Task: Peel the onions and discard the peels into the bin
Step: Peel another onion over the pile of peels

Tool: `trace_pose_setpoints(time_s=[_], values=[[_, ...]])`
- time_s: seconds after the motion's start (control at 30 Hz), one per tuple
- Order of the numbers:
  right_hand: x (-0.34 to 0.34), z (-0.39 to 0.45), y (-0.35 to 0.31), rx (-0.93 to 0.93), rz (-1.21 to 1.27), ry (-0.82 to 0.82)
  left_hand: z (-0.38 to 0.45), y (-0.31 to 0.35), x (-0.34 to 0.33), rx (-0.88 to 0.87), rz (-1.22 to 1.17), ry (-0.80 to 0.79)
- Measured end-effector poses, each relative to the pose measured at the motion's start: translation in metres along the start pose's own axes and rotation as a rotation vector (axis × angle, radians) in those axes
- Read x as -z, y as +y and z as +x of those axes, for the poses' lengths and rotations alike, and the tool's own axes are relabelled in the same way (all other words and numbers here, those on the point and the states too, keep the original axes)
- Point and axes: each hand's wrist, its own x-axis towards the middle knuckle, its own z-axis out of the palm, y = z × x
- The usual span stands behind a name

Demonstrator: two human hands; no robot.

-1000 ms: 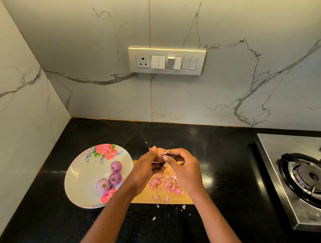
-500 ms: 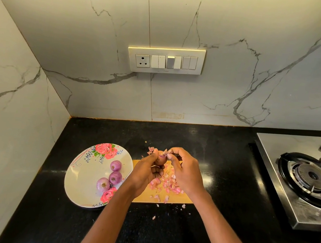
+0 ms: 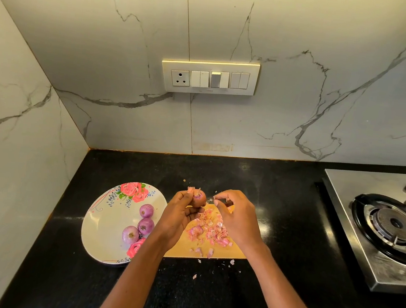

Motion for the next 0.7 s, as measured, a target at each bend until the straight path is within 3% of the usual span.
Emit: trace_pose_setpoints(time_s=[0.27, 0.47, 0.7], values=[[0.0, 0.002, -0.02, 0.112, 0.098, 0.001, -0.003, 0.002, 0.0, -0.062, -0.001, -0.04], [-0.001, -0.001, -0.019, 0.212, 0.051, 0.066, -0.002, 0.0, -0.001, -0.099, 0.034, -0.025], [0.002, -0.002, -0.022, 0.273, -0.026, 0.03, 0.0, -0.003, -0.003, -0.136, 0.07, -0.038]])
